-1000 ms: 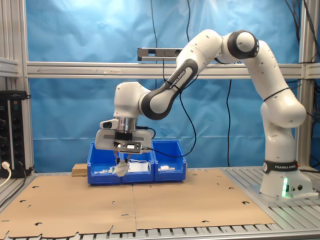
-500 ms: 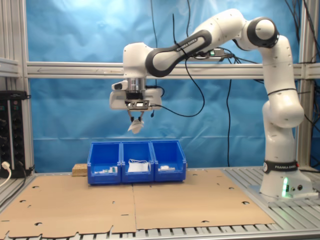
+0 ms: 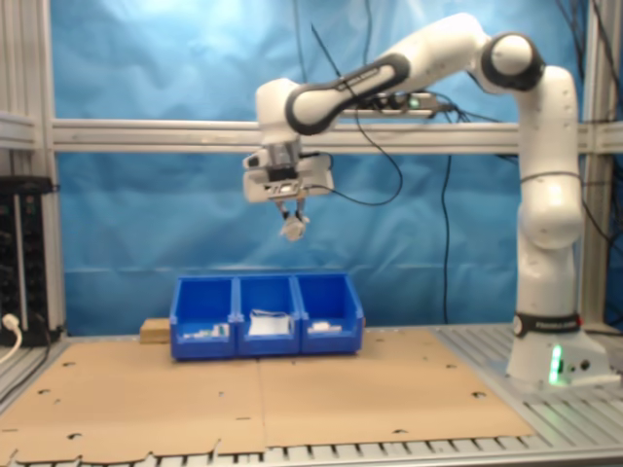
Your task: Pick and place sorting task of medical equipment.
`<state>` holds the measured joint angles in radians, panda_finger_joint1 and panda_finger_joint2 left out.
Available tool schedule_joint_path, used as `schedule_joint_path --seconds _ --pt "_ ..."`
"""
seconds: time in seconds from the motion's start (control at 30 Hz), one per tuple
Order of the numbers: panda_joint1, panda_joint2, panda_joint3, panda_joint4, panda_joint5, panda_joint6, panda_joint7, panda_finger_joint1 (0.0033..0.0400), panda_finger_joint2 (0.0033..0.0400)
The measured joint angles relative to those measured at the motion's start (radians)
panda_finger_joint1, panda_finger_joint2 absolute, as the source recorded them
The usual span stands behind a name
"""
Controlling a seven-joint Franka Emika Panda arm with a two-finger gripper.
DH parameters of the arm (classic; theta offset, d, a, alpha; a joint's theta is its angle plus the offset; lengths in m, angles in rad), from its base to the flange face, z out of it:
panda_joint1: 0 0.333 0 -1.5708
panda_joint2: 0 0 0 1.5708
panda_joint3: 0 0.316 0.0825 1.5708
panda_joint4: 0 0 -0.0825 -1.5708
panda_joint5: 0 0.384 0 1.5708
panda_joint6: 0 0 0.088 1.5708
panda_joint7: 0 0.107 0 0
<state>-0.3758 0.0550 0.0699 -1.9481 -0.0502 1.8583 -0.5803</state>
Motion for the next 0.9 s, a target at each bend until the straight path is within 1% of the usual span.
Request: schedule_joint_path --seconds 0.17,0.4,0.7,0.8,0.83,0.9 --pt "-0.056 0.000 -0.031 -0.013 0.000 -0.032 0.000 0.0074 0.0074" --pt "-0.102 0.000 -0.078 -0.034 0.000 -0.055 0.000 0.0074 0.0074" --pt "-0.121 0.002 -0.115 -0.047 0.000 -0.044 0.001 0.0074 0.0074" --pt "-0.123 0.004 -0.121 -0.050 0.000 -0.032 0.010 0.0074 0.0074" --pt "-0.123 0.007 -0.123 -0.052 0.000 -0.019 0.019 0.0074 0.0074" --pt "-0.123 0.010 -0.125 -0.056 0.000 -0.005 0.027 0.0074 0.0074"
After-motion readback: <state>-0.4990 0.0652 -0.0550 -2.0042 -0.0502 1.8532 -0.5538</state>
